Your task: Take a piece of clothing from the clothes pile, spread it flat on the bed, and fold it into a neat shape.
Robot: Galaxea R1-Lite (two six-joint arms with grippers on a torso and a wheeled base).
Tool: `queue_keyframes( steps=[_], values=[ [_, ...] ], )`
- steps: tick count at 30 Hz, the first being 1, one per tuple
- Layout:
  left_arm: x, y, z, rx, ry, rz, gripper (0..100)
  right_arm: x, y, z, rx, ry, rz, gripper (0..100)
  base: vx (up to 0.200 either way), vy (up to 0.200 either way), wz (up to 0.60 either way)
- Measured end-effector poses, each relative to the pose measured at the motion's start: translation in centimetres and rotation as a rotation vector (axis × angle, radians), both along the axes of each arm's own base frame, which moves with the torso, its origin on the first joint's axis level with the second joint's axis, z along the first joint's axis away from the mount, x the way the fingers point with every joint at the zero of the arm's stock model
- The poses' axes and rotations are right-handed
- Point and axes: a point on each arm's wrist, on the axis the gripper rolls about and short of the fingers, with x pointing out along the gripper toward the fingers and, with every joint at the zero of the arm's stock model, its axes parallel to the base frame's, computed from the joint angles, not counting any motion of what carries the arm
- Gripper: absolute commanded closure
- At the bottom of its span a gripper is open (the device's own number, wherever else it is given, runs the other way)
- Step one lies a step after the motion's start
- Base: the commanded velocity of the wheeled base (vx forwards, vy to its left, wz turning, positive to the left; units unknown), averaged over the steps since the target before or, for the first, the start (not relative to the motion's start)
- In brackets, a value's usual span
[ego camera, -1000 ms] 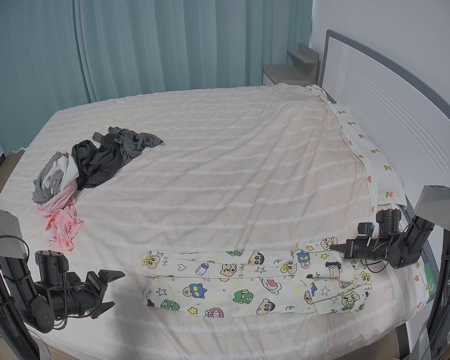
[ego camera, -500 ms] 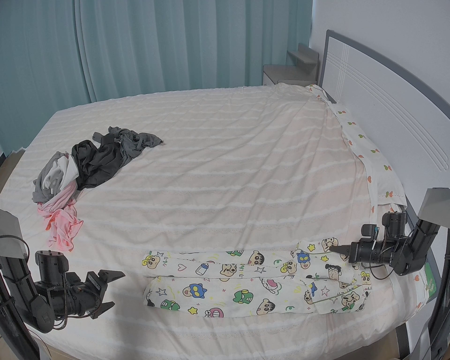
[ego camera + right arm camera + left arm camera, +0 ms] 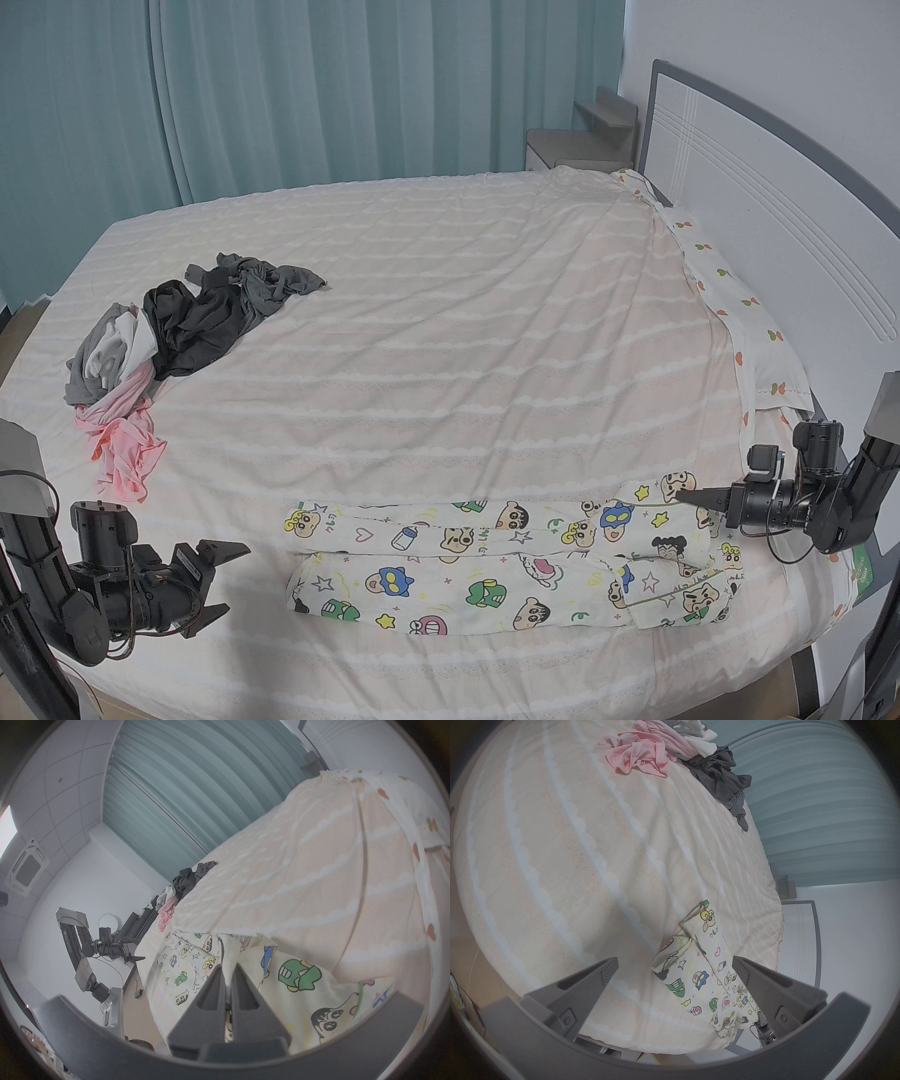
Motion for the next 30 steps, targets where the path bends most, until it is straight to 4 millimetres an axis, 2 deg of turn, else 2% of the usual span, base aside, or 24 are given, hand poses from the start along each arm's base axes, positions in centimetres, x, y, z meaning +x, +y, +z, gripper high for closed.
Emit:
queue_keyframes(
  steps=[8,22,30],
  values=[
    [0.0,0.0,0.0,0.0,0.0,0.0,0,-1.4,0.7,0.3,-0.009,-0.046,0.045,100,0.0,0.0,0.0],
    [0.0,0.0,0.0,0.0,0.001,0.0,0,-2.7,1.7,-0.7,-0.071,-0.076,0.119,100,0.0,0.0,0.0],
    [0.0,0.0,0.0,0.001,0.0,-0.001,0,-3.4,2.0,-0.6,-0.039,-0.074,0.173,100,0.0,0.0,0.0]
  ],
)
